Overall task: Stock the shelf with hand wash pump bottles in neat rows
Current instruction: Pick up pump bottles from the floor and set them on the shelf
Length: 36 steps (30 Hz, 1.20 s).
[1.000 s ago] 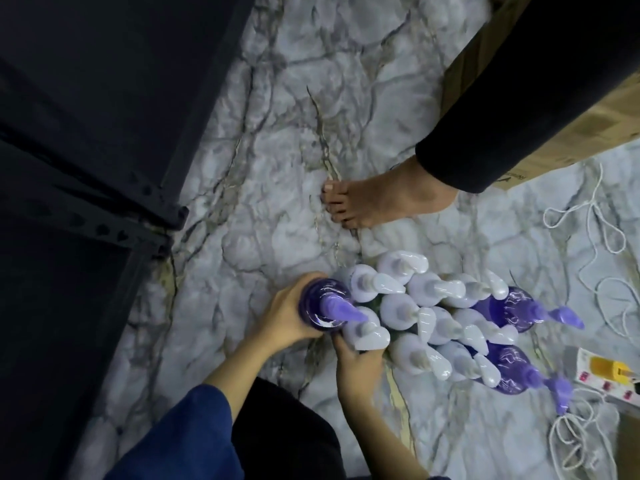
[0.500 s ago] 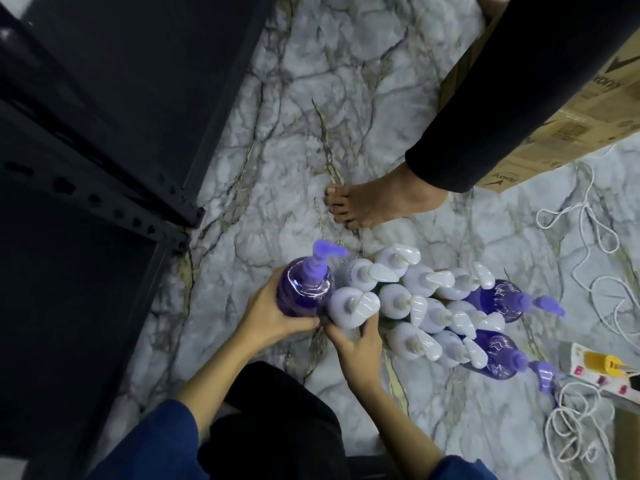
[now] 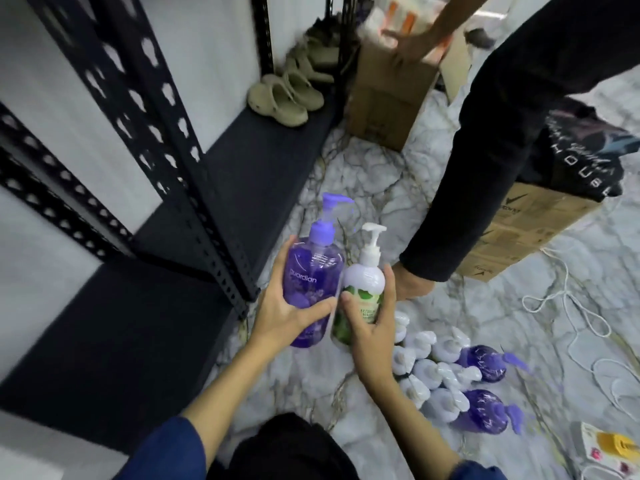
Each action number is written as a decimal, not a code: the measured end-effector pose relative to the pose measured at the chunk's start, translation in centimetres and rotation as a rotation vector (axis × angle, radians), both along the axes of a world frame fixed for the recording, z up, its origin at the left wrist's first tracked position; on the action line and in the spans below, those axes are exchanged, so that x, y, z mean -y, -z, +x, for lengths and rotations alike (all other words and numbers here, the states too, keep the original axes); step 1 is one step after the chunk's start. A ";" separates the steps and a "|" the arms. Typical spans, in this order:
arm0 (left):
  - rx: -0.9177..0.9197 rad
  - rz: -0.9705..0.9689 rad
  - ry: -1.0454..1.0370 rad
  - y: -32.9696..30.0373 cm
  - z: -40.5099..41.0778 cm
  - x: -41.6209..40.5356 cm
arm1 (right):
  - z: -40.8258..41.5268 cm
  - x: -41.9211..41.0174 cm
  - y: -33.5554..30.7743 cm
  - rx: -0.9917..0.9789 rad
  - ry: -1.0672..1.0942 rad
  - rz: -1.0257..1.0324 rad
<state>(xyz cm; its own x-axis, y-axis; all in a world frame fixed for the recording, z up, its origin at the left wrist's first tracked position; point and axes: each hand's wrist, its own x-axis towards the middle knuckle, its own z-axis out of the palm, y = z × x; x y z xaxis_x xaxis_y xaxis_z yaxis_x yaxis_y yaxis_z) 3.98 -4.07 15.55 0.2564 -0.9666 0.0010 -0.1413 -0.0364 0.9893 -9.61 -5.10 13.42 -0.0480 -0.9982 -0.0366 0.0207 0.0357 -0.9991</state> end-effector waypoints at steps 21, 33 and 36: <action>0.311 -0.479 -0.439 -31.4 3.6 -8.1 | 6.4 -0.6 -30.6 0.202 -0.200 -0.605; 0.486 -0.521 -0.967 -38.4 12.4 -18.8 | 19.1 -6.8 -39.2 0.340 -0.609 -0.765; 0.526 -0.525 -1.070 -39.2 14.7 -21.5 | 23.2 -8.5 -40.1 0.325 -0.680 -0.798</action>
<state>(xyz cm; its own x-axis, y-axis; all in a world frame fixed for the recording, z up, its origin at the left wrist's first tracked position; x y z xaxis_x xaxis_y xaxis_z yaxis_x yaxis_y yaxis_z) 18.71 17.42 54.72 0.7478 -0.1379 0.6494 -0.6557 0.0000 0.7550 13.55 3.41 53.48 0.4166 -0.5543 0.7206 0.5083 -0.5152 -0.6901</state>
